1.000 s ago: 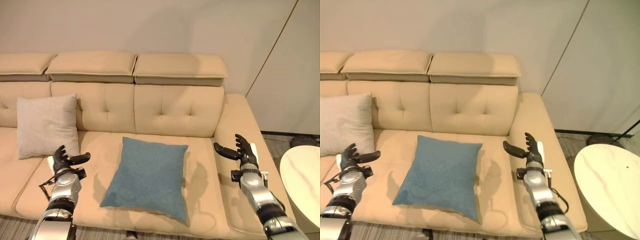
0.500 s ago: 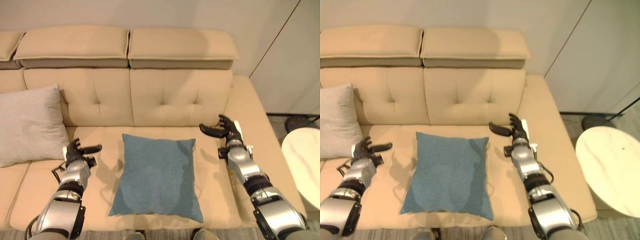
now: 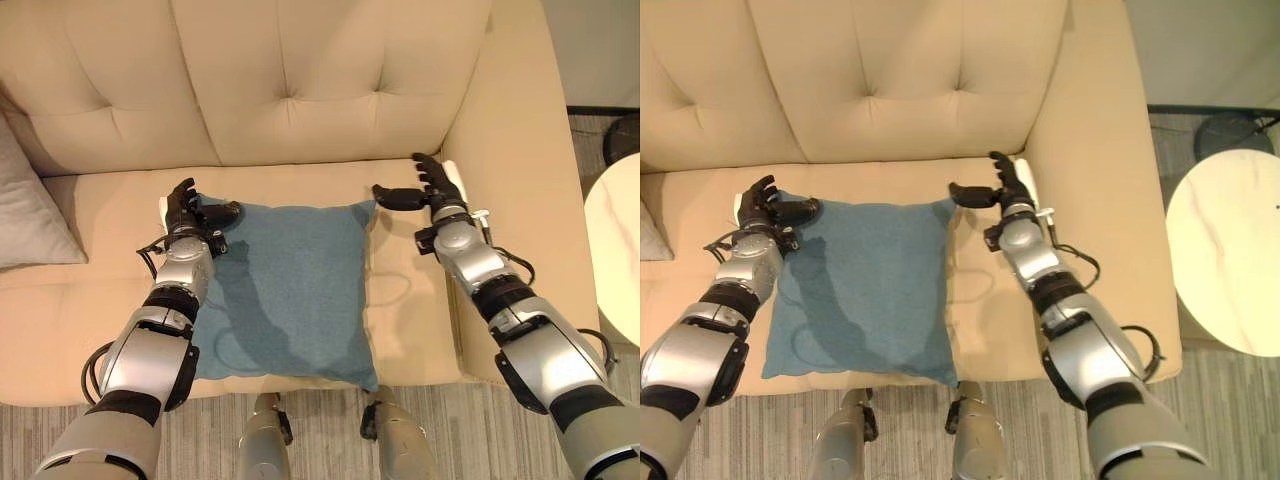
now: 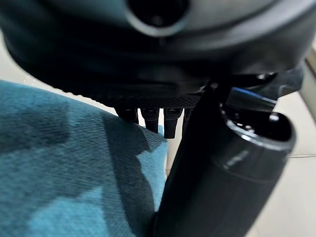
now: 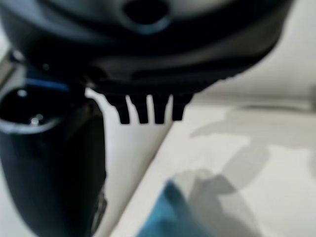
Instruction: Pick up all the scattered cushions and arrange them neatly on the sofa.
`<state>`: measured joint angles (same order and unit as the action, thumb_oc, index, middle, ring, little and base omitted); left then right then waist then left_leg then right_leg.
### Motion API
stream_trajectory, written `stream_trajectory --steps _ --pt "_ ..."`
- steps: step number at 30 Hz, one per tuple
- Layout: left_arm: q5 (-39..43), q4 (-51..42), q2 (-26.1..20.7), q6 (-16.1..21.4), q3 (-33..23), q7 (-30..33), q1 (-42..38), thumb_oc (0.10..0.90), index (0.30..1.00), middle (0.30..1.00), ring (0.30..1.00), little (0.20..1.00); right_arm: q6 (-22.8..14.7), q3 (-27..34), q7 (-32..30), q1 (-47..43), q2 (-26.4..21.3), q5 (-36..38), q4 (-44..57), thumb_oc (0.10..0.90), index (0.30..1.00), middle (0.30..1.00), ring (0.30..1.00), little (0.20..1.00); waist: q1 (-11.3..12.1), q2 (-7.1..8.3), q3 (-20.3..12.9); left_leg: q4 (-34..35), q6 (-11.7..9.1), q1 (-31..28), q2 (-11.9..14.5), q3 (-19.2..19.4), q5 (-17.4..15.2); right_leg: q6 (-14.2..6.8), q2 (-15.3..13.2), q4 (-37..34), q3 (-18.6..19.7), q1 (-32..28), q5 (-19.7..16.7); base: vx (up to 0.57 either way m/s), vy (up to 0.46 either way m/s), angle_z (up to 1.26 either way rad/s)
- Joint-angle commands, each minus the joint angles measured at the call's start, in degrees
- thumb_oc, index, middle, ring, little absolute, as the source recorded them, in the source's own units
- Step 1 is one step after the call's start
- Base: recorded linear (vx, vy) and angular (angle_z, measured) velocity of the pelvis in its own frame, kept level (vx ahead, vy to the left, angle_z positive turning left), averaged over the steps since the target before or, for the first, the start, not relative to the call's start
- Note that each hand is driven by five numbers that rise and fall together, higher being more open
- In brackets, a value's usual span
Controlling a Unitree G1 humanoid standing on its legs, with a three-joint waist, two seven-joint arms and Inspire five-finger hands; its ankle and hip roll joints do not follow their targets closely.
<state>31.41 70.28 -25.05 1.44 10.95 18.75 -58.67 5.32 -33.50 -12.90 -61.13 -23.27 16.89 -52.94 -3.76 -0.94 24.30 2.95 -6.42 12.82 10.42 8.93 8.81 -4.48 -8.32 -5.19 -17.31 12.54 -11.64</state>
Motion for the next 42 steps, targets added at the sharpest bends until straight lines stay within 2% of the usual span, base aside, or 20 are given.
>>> stream_trajectory --steps 1,6,10,11,13,16,17,18,19,23,24,25,27,29,31,35,38,42 --pt "-0.04 5.76 -3.17 1.05 1.15 -2.85 -5.91 0.800 0.900 0.900 0.900 0.900 -4.50 -3.45 3.89 -7.89 2.23 2.33 2.09 0.800 0.900 0.900 0.900 0.900 1.04 1.33 -1.46 -2.07 -0.74 1.96 -0.01 0.63 -7.49 -4.41 -3.44 4.10 3.32 1.40 8.85 0.00 0.000 0.00" --pt "1.45 8.31 -3.23 -0.68 1.21 -6.77 -4.91 0.800 0.900 0.900 0.900 0.900 -3.12 -6.39 7.72 -6.57 2.47 4.15 4.82 0.800 0.900 0.900 0.900 0.900 0.40 1.25 -0.74 -1.37 -0.99 1.85 0.00 1.07 -7.03 -4.49 -3.34 3.11 3.48 1.53 8.26 0.00 0.000 0.00" --pt "-0.06 9.77 -3.50 -2.84 2.79 -10.57 -3.53 0.800 0.900 0.900 0.900 0.900 -0.95 -10.30 11.13 -7.19 1.39 -0.80 4.86 0.800 0.900 0.900 0.900 0.900 0.21 1.34 0.06 -1.45 -0.95 1.43 0.05 1.35 -7.04 -4.34 -3.36 2.87 3.50 1.22 8.19 0.00 0.000 0.00" --pt "-2.93 9.86 -3.19 -4.47 4.75 -13.77 -1.25 0.800 0.900 0.900 0.900 0.900 -0.10 -11.69 12.70 -6.85 0.47 -4.88 4.84 0.800 0.900 0.900 0.900 0.900 0.11 1.20 0.48 -1.63 -0.75 1.07 0.01 1.38 -7.21 -4.20 -3.40 2.90 3.52 0.84 8.29 0.00 0.000 0.00" --pt "-9.46 7.79 -2.67 -4.86 8.44 -15.82 0.30 0.800 0.900 0.900 0.900 0.900 0.22 -11.86 14.20 -5.02 0.02 -7.07 3.93 0.800 0.900 0.900 0.900 0.900 0.03 0.98 0.57 -1.86 -0.50 0.61 -0.20 1.34 -7.53 -4.03 -3.56 3.26 3.51 0.38 8.47 -0.01 0.025 -0.05" --pt "-11.40 5.29 -1.63 -5.40 10.72 -17.04 1.21 0.800 0.900 0.900 0.900 0.900 0.80 -11.72 15.77 -3.86 -0.56 -9.64 2.62 0.800 0.900 0.900 0.900 0.900 0.00 0.76 0.62 -2.17 -0.23 0.59 -0.40 0.91 -7.81 -3.83 -3.72 3.85 3.49 0.19 8.82 0.00 0.005 -0.02" --pt "-17.23 4.37 -0.52 -5.93 13.45 -16.99 2.15 0.800 0.900 0.900 0.900 0.900 1.06 -11.51 16.59 -2.67 -1.05 -12.92 2.35 0.800 0.900 0.900 0.900 0.900 0.00 0.76 0.73 -2.19 0.06 0.43 -0.58 0.56 -7.96 -3.68 -3.87 4.19 3.47 -0.05 9.07 0.00 0.000 0.00" --pt "-17.25 4.35 -0.49 -5.95 13.46 -16.98 2.17 0.800 0.900 0.900 0.900 0.900 1.06 -11.48 16.60 -2.63 -1.07 -12.94 2.38 0.800 0.900 0.900 0.900 0.900 0.02 0.76 0.72 -2.19 0.06 0.42 -0.58 0.56 -7.97 -3.68 -3.88 4.19 3.47 -0.06 9.08 -0.08 0.012 0.04" --pt "-21.58 4.44 0.65 -6.65 14.98 -16.30 2.09 0.800 0.900 0.900 0.900 0.900 1.34 -11.01 17.02 -1.75 -0.42 -16.11 1.20 0.800 0.900 0.900 0.900 0.900 -0.13 1.02 0.95 -2.24 0.70 0.94 -1.01 0.50 -6.91 -3.18 -4.24 4.59 3.33 0.48 8.35 -0.07 0.009 0.07" --pt "-22.23 2.87 2.43 -6.66 15.62 -17.36 3.20 0.800 0.900 0.900 0.900 0.900 1.74 -11.28 17.95 -0.36 1.05 -19.42 0.00 0.800 0.900 0.900 0.900 0.900 -0.18 1.11 1.33 -2.17 0.93 0.40 -1.15 0.15 -7.18 -2.98 -4.31 5.10 3.40 0.11 8.72 -0.02 0.003 0.07" --pt "-22.72 2.90 3.44 -6.78 15.76 -17.75 4.36 0.800 0.900 0.900 0.900 0.900 1.75 -11.47 18.66 0.67 1.66 -20.73 -0.30 0.588 0.582 0.582 0.582 0.582 -0.14 1.19 1.34 -2.22 1.03 0.30 -1.23 0.14 -7.35 -2.94 -4.34 5.24 3.46 0.08 8.85 0.00 0.000 0.00" --pt "-22.71 2.63 4.29 -6.91 15.75 -18.22 4.75 0.761 0.841 0.841 0.841 0.841 1.81 -12.06 19.45 0.88 2.31 -21.61 -0.68 0.400 0.300 0.300 0.300 0.300 -0.04 1.24 1.38 -2.32 1.09 0.28 -1.27 0.12 -7.45 -2.88 -4.34 5.36 3.57 0.08 8.90 0.00 0.000 0.00" --pt "-19.91 -1.44 6.82 -5.21 16.18 -21.48 7.52 0.400 0.300 0.300 0.300 0.300 1.58 -13.27 21.78 3.78 3.41 -21.83 1.42 0.400 0.300 0.300 0.300 0.300 -0.01 1.47 1.63 -2.45 1.32 0.32 -1.41 -0.27 -7.64 -2.75 -4.36 5.56 3.63 0.02 9.06 0.00 0.000 0.00" --pt "-19.04 -4.44 9.32 -4.81 17.72 -24.21 11.39 0.400 0.300 0.300 0.300 0.300 0.93 -13.08 22.33 6.84 4.09 -22.65 4.61 0.400 0.300 0.300 0.300 0.300 -0.12 1.46 1.68 -2.29 1.53 0.21 -1.63 -0.14 -7.78 -2.71 -4.43 5.61 3.83 0.07 9.06 0.00 0.000 0.00" --pt "-21.42 -5.84 11.56 -4.11 18.78 -23.16 14.29 0.400 0.300 0.300 0.300 0.300 0.34 -11.40 21.39 10.91 4.55 -24.20 7.29 0.400 0.300 0.300 0.300 0.300 -0.24 1.34 1.48 -2.32 1.84 0.18 -1.90 -0.19 -8.19 -2.60 -4.52 5.63 4.04 0.10 9.25 0.00 0.000 0.00" --pt "-23.08 -4.72 13.11 -3.54 17.10 -20.18 17.83 0.400 0.300 0.300 0.300 0.300 -0.30 -7.06 18.71 15.96 4.42 -25.08 8.91 0.400 0.300 0.300 0.300 0.300 -0.22 1.31 0.30 -2.82 2.23 -0.30 -2.12 -0.16 -9.09 -2.40 -4.53 5.88 4.30 -0.37 9.80 0.03 -0.009 0.01" --pt "-21.56 -7.38 13.06 -2.18 15.12 -19.13 21.28 0.400 0.300 0.300 0.300 0.300 -1.24 -3.10 17.04 21.22 4.07 -23.25 12.02 0.400 0.300 0.300 0.300 0.300 -0.22 1.17 -1.99 -3.25 2.54 -1.55 -2.27 0.13 -10.28 -2.30 -4.69 5.92 4.21 -1.62 10.25 0.10 0.004 0.00" --pt "-18.84 -14.03 10.73 -0.86 12.72 -18.49 24.75 0.400 0.300 0.300 0.300 0.300 -2.67 2.92 15.92 27.31 2.16 -20.29 18.16 0.400 0.300 0.300 0.300 0.300 -0.21 1.07 -6.00 -5.16 3.05 -4.41 -2.77 0.68 -13.06 -2.63 -5.33 5.99 3.21 -5.02 11.17 0.14 0.027 0.00"
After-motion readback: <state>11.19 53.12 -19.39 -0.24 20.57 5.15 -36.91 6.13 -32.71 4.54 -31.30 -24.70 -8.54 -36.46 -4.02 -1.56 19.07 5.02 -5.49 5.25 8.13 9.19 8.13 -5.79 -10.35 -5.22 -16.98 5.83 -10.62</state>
